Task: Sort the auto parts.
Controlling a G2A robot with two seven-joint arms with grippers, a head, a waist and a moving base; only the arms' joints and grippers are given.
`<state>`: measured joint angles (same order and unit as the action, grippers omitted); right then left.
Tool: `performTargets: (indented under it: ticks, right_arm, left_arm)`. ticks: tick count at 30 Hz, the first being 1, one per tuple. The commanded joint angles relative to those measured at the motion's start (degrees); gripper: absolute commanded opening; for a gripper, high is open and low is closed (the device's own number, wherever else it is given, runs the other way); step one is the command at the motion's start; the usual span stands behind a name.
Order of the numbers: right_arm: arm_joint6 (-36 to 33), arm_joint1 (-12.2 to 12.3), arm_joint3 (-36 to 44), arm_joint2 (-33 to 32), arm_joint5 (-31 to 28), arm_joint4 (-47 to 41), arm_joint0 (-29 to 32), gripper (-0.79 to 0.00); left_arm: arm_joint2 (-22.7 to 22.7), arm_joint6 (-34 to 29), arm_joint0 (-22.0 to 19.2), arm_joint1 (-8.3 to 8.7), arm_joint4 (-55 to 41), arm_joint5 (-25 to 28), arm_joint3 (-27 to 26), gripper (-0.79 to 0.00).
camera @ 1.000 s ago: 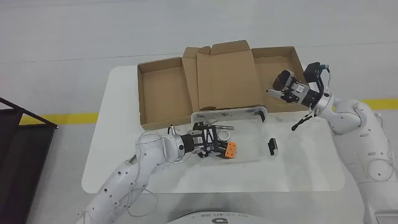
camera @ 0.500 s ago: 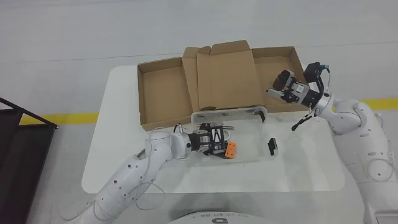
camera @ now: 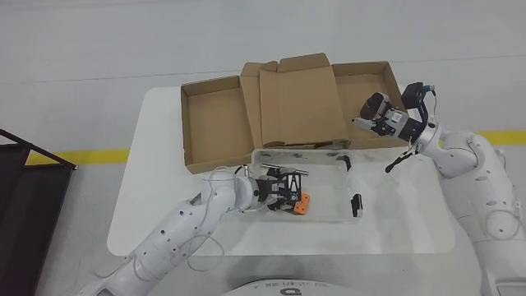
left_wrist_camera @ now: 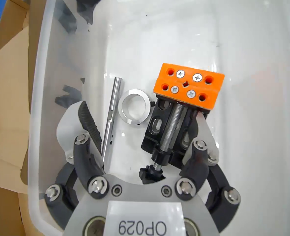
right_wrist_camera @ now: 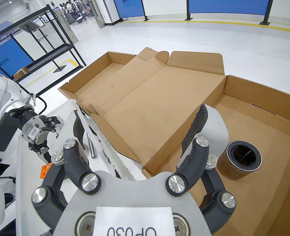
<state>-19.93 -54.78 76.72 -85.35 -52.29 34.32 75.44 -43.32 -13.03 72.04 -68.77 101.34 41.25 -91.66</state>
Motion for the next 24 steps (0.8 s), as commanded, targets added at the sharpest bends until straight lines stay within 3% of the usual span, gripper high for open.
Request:
performTargets:
  ticks: [1, 7, 8, 13, 17, 24]
  right_arm:
    - [0.0, 0.0, 0.0, 0.0, -0.14, 0.0, 0.0, 0.0]
    - [0.0, 0.0, 0.0, 0.0, -0.14, 0.0, 0.0, 0.0]
    - [0.0, 0.0, 0.0, 0.0, -0.14, 0.0, 0.0, 0.0]
    - [0.0, 0.0, 0.0, 0.0, -0.14, 0.0, 0.0, 0.0]
    - [0.0, 0.0, 0.0, 0.0, -0.14, 0.0, 0.0, 0.0]
    - [0.0, 0.0, 0.0, 0.0, -0.14, 0.0, 0.0, 0.0]
  left_arm:
    - [0.55, -0.19, -0.42, -0.2, 0.02, -0.37, 0.39, -0.083]
    - [1.3, -1.07, -1.05, -0.74, 2.22, -6.22, 0.93, -0.172]
    - [1.33, -1.13, -0.99, -0.81, 2.43, -7.26, 0.98, -0.237]
    - [0.54, -1.19, -0.78, -1.27, -0.07, -11.36, 1.13, -0.357]
    - [-0.55, -0.54, -0.52, -1.09, -3.68, -8.06, 0.55, -0.326]
    - [-1.06, -2.18, -1.27, -0.72, -4.73, -2.43, 0.21, -0.191]
